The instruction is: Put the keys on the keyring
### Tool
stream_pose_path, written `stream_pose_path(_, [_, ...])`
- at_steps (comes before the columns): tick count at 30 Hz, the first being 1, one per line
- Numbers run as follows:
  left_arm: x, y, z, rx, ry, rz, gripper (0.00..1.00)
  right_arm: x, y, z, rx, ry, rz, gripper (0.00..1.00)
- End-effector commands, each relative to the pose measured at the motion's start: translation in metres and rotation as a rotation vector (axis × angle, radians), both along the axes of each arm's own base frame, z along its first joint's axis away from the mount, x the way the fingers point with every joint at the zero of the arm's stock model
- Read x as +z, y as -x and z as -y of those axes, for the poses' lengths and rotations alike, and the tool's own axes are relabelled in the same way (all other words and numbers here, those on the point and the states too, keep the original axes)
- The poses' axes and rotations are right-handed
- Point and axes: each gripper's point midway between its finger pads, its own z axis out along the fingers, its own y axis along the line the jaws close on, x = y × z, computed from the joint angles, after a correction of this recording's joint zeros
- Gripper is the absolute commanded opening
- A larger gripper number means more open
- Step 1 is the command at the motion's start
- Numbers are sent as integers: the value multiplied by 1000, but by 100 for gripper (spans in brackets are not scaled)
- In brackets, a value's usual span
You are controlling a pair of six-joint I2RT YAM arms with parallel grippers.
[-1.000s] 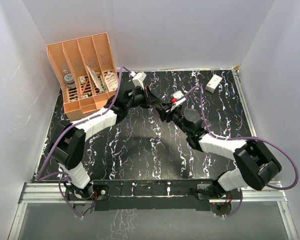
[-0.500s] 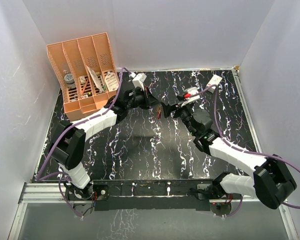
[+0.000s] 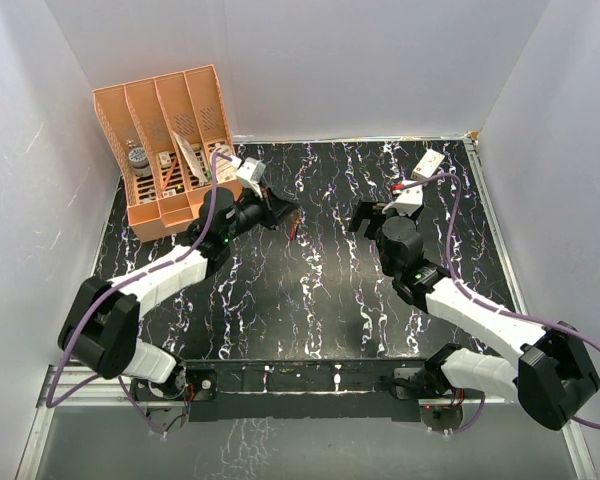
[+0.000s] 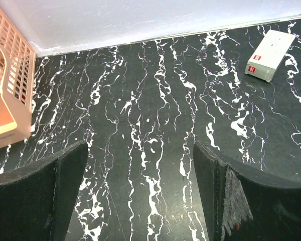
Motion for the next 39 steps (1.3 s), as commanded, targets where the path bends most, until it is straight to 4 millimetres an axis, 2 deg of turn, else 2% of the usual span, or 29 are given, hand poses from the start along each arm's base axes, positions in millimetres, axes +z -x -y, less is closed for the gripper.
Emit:
stream_pose_path(1, [66, 4, -12, -3, 92, 309, 0, 28, 1, 2, -12, -61, 65, 84])
stream_pose_path(10, [70, 9, -4, -82, 148, 305, 0, 31, 4, 3, -1, -58, 73, 84])
stream_pose_path(21, [66, 5, -4, -69, 140, 286, 0, 30, 3, 1, 5, -49, 69, 85])
stream_pose_path(27, [52, -24, -30, 143, 27, 234, 0, 29, 2, 0, 6, -51, 67, 85])
stream_pose_path(31, [49, -32, -41, 213, -15, 207, 0, 29, 1, -1, 9, -52, 66, 85])
stream_pose_path(34, [43, -27, -30, 154, 13, 145, 0, 27, 1, -2, 12, -52, 61, 85])
stream_pose_path(39, [35, -14, 5, -65, 187, -9, 0, 26, 1, -1, 10, -53, 59, 85])
